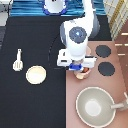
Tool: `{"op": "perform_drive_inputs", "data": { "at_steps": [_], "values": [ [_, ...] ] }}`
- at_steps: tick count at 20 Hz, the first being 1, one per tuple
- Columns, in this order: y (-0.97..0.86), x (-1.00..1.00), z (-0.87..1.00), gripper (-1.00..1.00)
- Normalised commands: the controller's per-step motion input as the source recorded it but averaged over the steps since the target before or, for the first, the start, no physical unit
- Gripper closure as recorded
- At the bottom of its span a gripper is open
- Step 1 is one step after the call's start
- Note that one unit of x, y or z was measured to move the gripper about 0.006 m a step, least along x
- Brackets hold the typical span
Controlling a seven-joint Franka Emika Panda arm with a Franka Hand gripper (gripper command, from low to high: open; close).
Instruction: Take the lid off the pot, put the pot on the plate, and use the tool to push the pot to the front of the table.
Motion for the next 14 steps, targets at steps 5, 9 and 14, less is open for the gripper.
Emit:
{"op": "perform_drive_inputs", "data": {
  "at_steps": [5,9,14],
  "values": [
    [-0.71,-0.33,0.71,1.0],
    [-0.84,-0.34,0.49,1.0],
    [-0.96,-0.29,0.24,1.0]
  ]
}}
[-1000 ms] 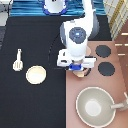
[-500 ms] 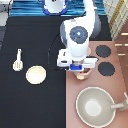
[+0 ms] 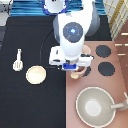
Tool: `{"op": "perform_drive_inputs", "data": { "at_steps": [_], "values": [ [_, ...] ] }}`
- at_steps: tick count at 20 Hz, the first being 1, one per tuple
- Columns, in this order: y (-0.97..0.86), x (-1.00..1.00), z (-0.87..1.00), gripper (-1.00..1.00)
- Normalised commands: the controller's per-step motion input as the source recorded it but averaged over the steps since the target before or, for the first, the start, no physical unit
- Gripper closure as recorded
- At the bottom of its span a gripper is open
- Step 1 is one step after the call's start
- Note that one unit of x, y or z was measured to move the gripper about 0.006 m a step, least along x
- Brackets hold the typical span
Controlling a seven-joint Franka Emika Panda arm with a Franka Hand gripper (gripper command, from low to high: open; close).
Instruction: Take the lid off the pot, put the pot on the plate, and use the tool to push the pot to the front of the table.
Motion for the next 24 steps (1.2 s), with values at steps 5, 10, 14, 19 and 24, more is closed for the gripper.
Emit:
{"op": "perform_drive_inputs", "data": {
  "at_steps": [5,10,14,19,24],
  "values": [
    [-1.0,-0.19,0.15,1.0],
    [-1.0,-0.06,0.16,1.0],
    [-1.0,0.0,0.23,1.0],
    [-0.99,0.0,0.12,1.0],
    [-0.96,0.0,-0.05,1.0]
  ]
}}
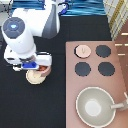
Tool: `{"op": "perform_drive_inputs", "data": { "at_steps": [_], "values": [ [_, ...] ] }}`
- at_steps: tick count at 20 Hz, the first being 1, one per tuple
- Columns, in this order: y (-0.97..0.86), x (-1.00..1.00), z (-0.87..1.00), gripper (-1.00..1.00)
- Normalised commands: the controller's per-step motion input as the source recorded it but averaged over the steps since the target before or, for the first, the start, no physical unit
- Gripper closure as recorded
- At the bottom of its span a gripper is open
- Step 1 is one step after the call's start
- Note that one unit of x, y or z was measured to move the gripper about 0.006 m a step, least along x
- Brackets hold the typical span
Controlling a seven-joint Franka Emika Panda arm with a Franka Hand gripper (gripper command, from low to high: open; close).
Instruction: Take the lid off the pot, put the pot on the plate, and use the tool to push the pot to the front of the table.
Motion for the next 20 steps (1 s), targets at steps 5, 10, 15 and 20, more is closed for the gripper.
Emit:
{"op": "perform_drive_inputs", "data": {
  "at_steps": [5,10,15,20],
  "values": [
    [-0.29,0.01,-0.59,1.0],
    [-0.01,0.24,-0.5,1.0],
    [-0.07,0.16,-0.28,1.0],
    [-0.36,0.0,0.0,1.0]
  ]
}}
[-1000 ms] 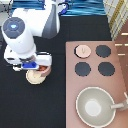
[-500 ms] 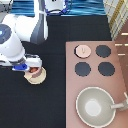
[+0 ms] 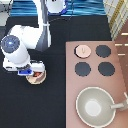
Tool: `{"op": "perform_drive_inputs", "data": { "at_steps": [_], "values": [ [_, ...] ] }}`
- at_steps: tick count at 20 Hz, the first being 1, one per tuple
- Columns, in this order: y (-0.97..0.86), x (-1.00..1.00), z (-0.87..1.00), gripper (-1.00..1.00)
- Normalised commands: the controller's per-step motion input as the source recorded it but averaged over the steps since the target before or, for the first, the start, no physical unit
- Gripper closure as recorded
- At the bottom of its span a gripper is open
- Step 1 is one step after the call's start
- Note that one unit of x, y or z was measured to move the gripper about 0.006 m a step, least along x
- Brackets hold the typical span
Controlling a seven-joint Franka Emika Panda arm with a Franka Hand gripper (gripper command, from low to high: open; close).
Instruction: Take the lid off the pot, put the pot on the plate, and use the tool to push the pot to the front of the table.
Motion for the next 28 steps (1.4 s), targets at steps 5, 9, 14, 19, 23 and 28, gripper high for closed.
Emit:
{"op": "perform_drive_inputs", "data": {
  "at_steps": [5,9,14,19,23,28],
  "values": [
    [-0.34,0.03,0.0,1.0],
    [-0.11,0.31,-0.04,1.0],
    [0.0,0.11,0.03,-1.0],
    [0.0,-0.1,0.59,-1.0],
    [-0.14,-0.3,0.81,-1.0],
    [-0.53,-0.37,0.75,-1.0]
  ]
}}
